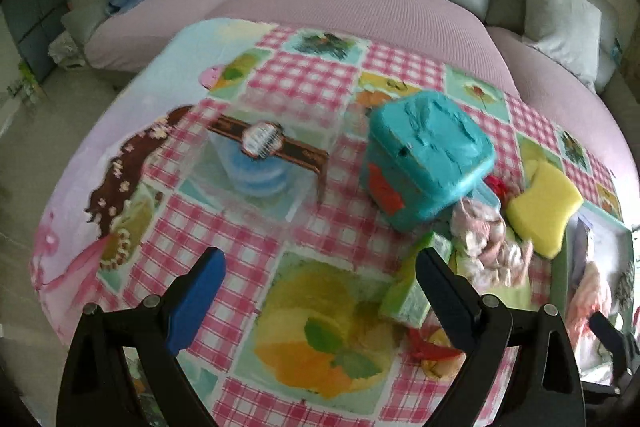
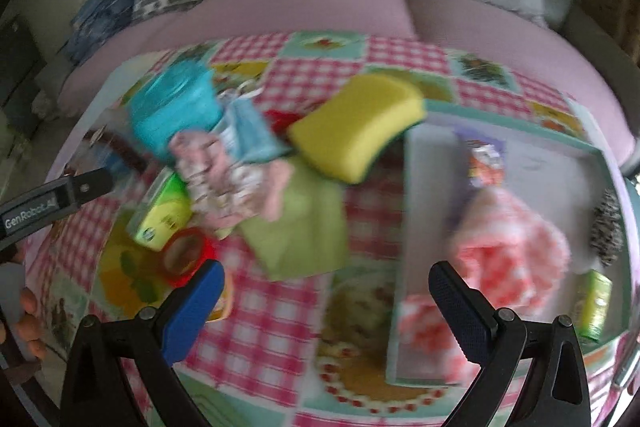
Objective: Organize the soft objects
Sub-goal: 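Move both tools back toward the remaining pile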
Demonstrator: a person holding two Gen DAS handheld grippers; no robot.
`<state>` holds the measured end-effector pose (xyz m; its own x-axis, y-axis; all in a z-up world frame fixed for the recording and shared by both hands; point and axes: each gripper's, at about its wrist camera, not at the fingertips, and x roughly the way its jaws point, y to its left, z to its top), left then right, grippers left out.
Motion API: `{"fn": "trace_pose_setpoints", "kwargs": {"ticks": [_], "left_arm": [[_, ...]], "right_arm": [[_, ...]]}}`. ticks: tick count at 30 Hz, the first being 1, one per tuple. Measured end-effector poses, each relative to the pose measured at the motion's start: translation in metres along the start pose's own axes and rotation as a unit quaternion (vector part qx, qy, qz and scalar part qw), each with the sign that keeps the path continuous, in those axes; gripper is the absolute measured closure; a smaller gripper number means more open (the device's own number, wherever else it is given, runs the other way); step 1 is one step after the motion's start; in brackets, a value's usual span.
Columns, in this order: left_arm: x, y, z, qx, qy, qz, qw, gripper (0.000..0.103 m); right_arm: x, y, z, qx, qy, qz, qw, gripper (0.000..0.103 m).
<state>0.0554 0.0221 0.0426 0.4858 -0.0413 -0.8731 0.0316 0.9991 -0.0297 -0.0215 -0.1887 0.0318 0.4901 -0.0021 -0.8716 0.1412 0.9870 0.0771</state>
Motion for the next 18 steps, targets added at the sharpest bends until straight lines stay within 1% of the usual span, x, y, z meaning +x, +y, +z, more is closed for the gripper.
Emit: {"fn": "trace_pose_setpoints", "kwargs": {"ticks": [2,8,10,12,18], "left_arm": [[0.006,-0.002,-0.003,0.005,0.013,-0.008,0.9999,0.007],[0.025,0.003,-0.010,0.008,0.050,-0.002,0.9987,0.007],[0.026,0.008,-0.010,0.001,0.052,-0.006,0.9986,0.007],[0.027,0.012,-0.011,-0.003,0.053,-0.001,0.9986,0.007],[0.026,0.021,-0.010,-0.017,0.054,-0.004,0.9984,0.007]], "right_arm": [[0.008,0.011,-0.002,-0.013,0.013,0.012,1.000,0.000],[0.020,0.033,-0.005,-0.037,0.030,0.030,0.998,0.000],[0.021,0.038,-0.006,-0.040,0.032,0.036,0.998,0.000],[0.022,0.045,-0.006,-0.045,0.034,0.043,0.997,0.000],[0.026,0.062,-0.009,-0.063,0.041,0.049,0.996,0.000]]}}
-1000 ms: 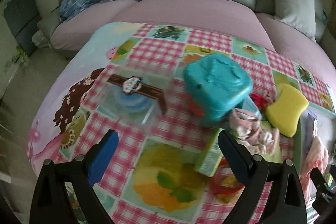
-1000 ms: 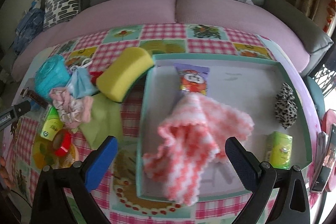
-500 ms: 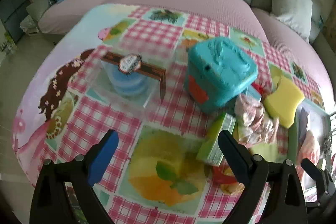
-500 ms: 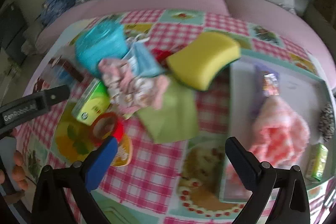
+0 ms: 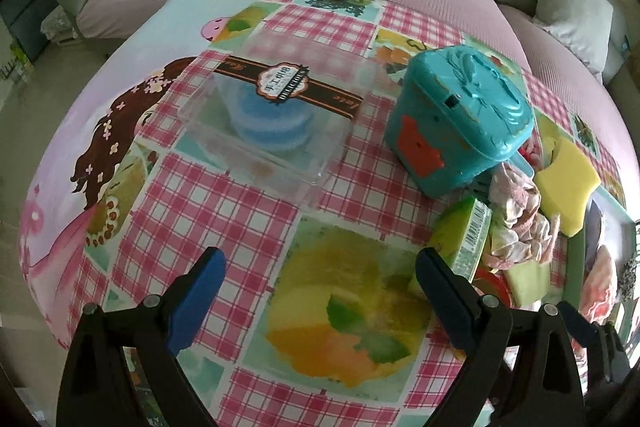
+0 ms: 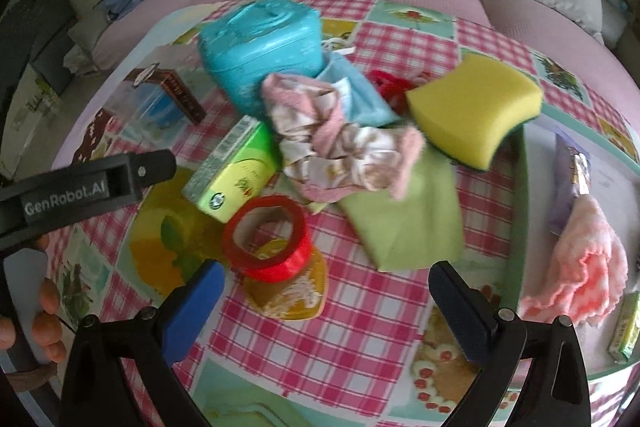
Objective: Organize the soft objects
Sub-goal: 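Move both tools back toward the remaining pile, then grasp the red tape roll with the right tool while the left tool grasps the green mint box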
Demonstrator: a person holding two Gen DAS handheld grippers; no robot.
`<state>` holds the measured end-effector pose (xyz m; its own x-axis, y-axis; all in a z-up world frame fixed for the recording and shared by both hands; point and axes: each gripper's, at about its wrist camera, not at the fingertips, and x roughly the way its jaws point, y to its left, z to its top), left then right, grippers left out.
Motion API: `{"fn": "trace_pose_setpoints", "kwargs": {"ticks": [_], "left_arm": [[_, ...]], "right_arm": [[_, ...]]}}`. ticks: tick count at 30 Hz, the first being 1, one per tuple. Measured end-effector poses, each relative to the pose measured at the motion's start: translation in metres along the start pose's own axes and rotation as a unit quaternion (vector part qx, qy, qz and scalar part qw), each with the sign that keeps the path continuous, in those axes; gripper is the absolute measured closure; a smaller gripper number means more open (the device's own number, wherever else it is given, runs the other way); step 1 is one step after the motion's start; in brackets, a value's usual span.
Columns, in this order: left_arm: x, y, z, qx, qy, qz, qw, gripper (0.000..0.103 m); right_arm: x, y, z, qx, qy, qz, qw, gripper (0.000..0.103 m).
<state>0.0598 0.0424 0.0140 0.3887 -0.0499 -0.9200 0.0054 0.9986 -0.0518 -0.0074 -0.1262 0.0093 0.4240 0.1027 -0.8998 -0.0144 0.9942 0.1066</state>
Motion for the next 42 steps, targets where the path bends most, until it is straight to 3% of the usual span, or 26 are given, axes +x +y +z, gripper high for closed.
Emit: {"fn": "trace_pose_setpoints", "kwargs": {"ticks": [12,18,20,23,42], "left_arm": [[0.008,0.005,0.002,-0.011,0.013,-0.007,0.9998,0.007],[0.010,0.005,0.001,-0.017,0.016,-0.008,0.9997,0.007],[0.010,0.006,0.001,-0.018,0.016,-0.008,0.9997,0.007],[0.009,0.006,0.002,-0.019,0.015,-0.009,0.9997,0.007],[-0.006,-0.017,0.002,0.003,0.000,-0.038,0.9993,0.007]], "right_arm": [[0.023,0.025,-0.001,-0.024,0.014,0.003,1.000,0.003],[0.025,0.030,0.001,-0.032,0.005,0.008,0.999,0.022],[0.023,0.031,0.001,-0.034,0.002,0.012,0.999,0.035],[0.019,0.031,0.002,-0.035,-0.006,0.017,0.999,0.045],[-0.008,-0.005,0.002,-0.009,-0.023,0.019,0.999,0.046]]}}
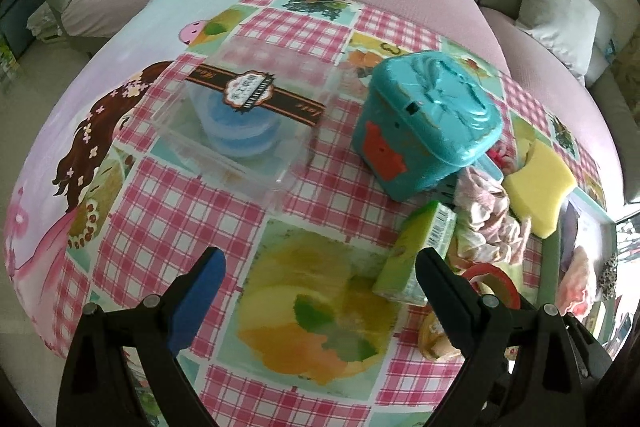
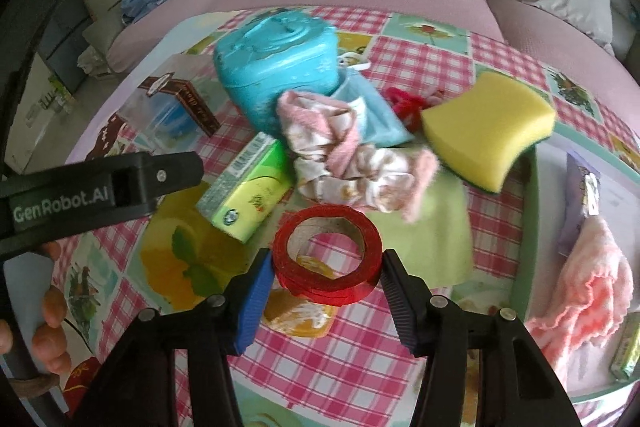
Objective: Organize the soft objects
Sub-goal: 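Grasp the red tape roll with the right tool while the left tool grasps the green mint box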
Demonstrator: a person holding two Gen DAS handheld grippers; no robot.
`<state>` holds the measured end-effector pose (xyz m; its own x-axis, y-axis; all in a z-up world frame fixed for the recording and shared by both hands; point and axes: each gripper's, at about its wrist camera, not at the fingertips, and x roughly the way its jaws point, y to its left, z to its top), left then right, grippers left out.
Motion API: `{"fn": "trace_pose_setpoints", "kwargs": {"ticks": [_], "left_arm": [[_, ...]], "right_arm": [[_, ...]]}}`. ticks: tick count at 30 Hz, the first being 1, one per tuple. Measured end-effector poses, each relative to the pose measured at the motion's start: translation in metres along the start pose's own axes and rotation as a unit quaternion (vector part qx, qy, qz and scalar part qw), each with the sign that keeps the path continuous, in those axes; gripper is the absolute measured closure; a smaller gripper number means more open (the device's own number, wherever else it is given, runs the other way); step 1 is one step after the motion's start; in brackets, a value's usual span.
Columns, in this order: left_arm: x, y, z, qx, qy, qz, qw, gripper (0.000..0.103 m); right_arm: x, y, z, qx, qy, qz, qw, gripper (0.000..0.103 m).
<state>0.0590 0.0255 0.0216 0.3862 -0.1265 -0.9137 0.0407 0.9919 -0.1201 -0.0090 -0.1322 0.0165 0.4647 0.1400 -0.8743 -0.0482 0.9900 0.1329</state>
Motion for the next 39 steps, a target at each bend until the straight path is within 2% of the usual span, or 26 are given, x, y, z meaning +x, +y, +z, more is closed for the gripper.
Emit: {"fn": "trace_pose_setpoints", "kwargs": {"ticks": [13,14,16,18,21,27,31,34,39], "left_arm": [[-0.001,-0.030,-0.004,0.043,-0.005,-0.027,0.9987,0.009],[-0.001,-0.032,-0.004,0.047,-0.004,-0.028,0.9985,0.011],[0.001,-0.038,-0.005,0.055,0.000,-0.031,0.9980,0.021],[0.004,-0.042,-0.006,0.061,0.006,-0.034,0.9975,0.024],[0.008,-0.048,-0.008,0.072,0.011,-0.036,0.9967,0.037],[0.017,-0.053,-0.011,0.076,0.021,-0.034,0.9963,0.043],[0.027,-0.055,-0.013,0.081,0.037,-0.032,0.9956,0.055],[0.029,-0.055,-0.013,0.083,0.040,-0.033,0.9952,0.056],[0.030,-0.055,-0.014,0.086,0.039,-0.030,0.9951,0.069]], "right_arm": [[-0.004,-0.040,-0.003,0.045,0.004,-0.022,0.999,0.046],[-0.005,-0.042,-0.003,0.046,0.004,-0.022,0.999,0.046],[-0.007,-0.047,-0.004,0.048,0.004,-0.023,0.999,0.046],[-0.007,-0.050,-0.004,0.049,0.005,-0.024,0.999,0.046],[-0.005,-0.050,-0.004,0.051,0.006,-0.025,0.998,0.046],[-0.003,-0.053,-0.003,0.053,0.008,-0.026,0.998,0.046],[-0.002,-0.055,-0.003,0.054,0.009,-0.025,0.998,0.046],[-0.003,-0.055,-0.004,0.056,0.008,-0.025,0.998,0.046],[-0.003,-0.056,-0.004,0.057,0.008,-0.024,0.998,0.046]]}}
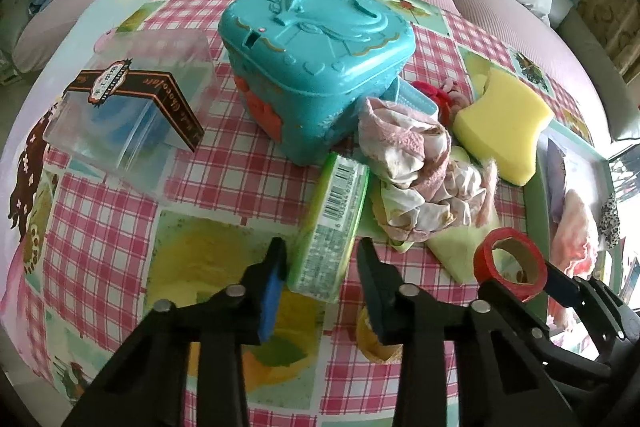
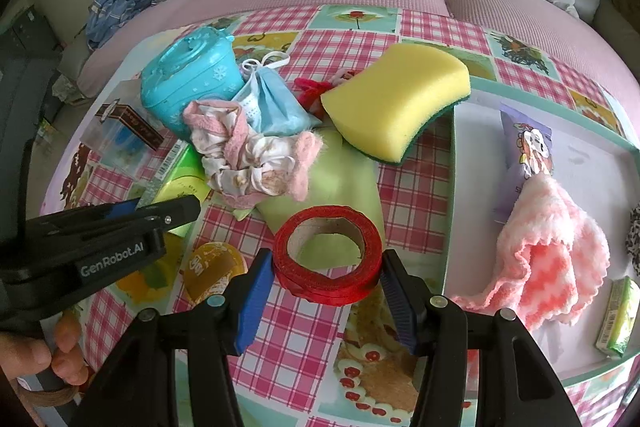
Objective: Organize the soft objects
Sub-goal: 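Grasp the red tape roll with the right tool while the left tool grasps the green mint box, then carry the tape roll with the right tool while the left tool carries the mint box to the tray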
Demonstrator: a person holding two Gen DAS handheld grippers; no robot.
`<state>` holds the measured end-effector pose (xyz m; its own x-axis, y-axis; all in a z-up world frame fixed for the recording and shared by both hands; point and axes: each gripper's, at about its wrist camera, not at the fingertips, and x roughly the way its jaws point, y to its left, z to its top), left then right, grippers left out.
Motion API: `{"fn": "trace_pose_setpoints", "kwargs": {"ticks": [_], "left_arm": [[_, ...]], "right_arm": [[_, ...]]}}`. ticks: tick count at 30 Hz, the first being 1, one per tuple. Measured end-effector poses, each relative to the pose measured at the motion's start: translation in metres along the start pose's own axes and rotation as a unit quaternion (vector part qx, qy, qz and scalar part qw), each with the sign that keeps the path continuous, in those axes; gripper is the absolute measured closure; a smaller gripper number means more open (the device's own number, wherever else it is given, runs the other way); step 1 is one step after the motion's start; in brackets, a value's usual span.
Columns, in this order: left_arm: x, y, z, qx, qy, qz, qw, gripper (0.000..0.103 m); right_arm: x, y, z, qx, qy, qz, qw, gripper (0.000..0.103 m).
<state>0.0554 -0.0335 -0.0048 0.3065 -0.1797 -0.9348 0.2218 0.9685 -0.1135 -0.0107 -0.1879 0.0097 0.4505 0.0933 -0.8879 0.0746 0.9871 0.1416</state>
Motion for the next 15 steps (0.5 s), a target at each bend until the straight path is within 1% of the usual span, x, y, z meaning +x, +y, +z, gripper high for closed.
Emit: {"fn": "trace_pose_setpoints", "kwargs": {"ticks": [2,5,10,15], "left_arm": [[0.002,0.000,0.001,0.000,0.002,0.002,1.0000,0.073],[0.003,0.000,0.000,0.008,0.001,0.004,1.0000,0.075],[0.001,-0.004,0.001,0.018,-0.004,0.006,0.9998,0.077],[-0.009,-0.004,0.002,0.021,-0.019,0.016,0.9995,0.080]], "right_arm": [[-0.001,0.000,-0.001,0.001,0.000,0.000,1.000,0.046],[-0.001,-0.001,-0.001,0.003,-0.002,0.001,1.000,0.046],[-0.005,-0.002,-0.001,0.004,-0.006,0.002,1.000,0.046],[-0.008,-0.003,-0.002,0.006,-0.011,0.002,1.000,0.046]]}}
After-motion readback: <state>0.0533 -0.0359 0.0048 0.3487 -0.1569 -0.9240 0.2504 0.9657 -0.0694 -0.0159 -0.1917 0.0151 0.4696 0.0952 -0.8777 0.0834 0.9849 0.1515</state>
